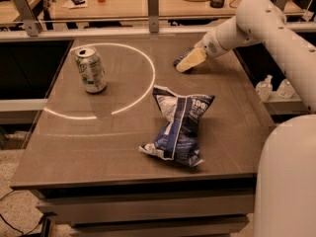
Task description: Pick rxbar blueberry
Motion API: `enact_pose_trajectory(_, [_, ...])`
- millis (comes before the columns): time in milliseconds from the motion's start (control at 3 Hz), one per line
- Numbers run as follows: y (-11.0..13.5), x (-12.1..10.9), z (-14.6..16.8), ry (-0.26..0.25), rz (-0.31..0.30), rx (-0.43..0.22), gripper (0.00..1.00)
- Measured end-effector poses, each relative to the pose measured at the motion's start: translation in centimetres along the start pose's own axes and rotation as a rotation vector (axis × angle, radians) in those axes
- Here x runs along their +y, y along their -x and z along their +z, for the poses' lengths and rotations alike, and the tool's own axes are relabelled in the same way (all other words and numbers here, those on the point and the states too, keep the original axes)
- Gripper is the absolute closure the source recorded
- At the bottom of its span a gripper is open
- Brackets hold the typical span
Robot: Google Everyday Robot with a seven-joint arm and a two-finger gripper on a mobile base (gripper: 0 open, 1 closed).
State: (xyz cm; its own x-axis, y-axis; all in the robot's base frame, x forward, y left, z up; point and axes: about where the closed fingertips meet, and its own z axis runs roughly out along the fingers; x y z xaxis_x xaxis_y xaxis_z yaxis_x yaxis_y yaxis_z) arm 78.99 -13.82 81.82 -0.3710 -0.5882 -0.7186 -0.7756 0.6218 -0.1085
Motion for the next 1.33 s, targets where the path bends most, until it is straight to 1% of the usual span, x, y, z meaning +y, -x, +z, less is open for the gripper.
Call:
enact_pose_trajectory(333, [0.2,0.0,-0.2,0.0,0.0,0.0,0.88])
enact_pose_trajectory(667, [0.5,-0.1,-0.4,0.0,0.0,0.0,1.0])
enact_pose_trajectory(1000, [0.6,-0.1,-0.5,0.0,0.0,-0.001,1.0])
enact_pose_trajectory(1333, [3.5,0.6,-2.2,0.027,-0.015,-0.083,1.0])
